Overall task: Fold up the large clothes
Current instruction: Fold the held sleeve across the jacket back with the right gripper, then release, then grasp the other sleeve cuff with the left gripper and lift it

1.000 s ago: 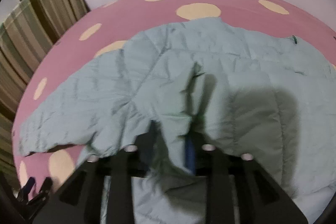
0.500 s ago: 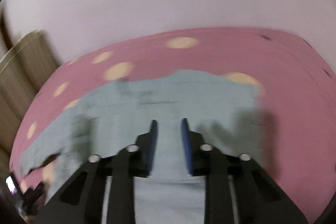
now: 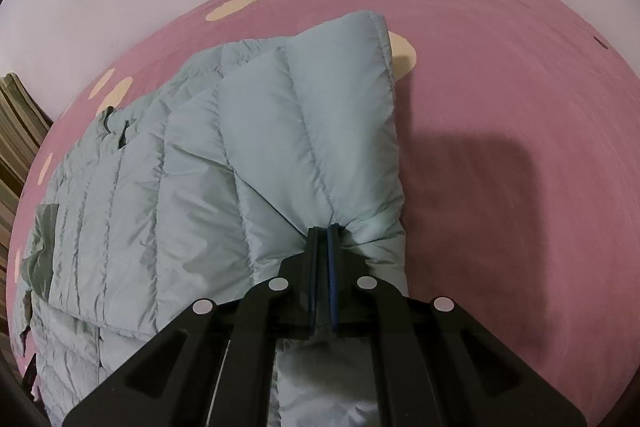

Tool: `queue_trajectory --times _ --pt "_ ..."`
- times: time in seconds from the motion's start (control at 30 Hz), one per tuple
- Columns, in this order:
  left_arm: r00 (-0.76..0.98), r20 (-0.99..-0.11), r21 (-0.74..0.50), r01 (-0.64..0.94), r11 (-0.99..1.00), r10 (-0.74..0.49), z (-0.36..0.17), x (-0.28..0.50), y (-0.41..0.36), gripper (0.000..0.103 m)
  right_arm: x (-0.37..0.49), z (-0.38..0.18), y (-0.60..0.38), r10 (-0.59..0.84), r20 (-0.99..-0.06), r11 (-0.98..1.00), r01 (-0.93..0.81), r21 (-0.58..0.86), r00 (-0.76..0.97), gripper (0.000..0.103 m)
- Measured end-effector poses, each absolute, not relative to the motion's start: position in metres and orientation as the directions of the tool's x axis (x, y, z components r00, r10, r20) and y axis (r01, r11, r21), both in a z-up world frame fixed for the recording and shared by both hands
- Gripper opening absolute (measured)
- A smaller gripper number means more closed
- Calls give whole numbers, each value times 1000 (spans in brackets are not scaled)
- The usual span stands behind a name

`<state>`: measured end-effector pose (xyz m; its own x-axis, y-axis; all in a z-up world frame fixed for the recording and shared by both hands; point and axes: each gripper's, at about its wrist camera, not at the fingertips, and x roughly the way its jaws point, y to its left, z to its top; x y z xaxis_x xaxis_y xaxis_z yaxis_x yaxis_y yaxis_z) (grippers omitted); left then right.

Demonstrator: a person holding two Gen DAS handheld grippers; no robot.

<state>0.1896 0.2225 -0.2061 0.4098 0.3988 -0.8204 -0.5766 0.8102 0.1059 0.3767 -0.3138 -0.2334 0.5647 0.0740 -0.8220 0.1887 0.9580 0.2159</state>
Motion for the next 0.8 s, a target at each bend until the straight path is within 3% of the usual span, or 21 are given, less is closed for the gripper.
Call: queue_trajectory --times 0.2,0.37,0.6,0.67,0.73,0.8 --pt "410 -820 105 -577 810 398 -206 190 222 101 360 -221 -325 100 -793 950 179 255 600 4" --pt "409 -821 106 -576 810 398 -206 191 221 101 331 -194 -346 10 -746 954 217 207 666 7" --pt "411 -823 98 -577 811 392 -206 190 222 101 318 -225 -382 -109 -811 943 319 99 575 7" --pt "410 -823 100 -577 811 393 -206 190 221 101 314 -233 -384 -121 -815 942 324 85 567 20" --pt "409 -824 99 -577 811 392 -206 191 221 101 314 -237 -379 -176 -799 940 340 37 574 41" --pt "411 -823 97 -578 810 391 -206 190 221 101 312 -241 -380 -212 -789 936 352 5 577 48"
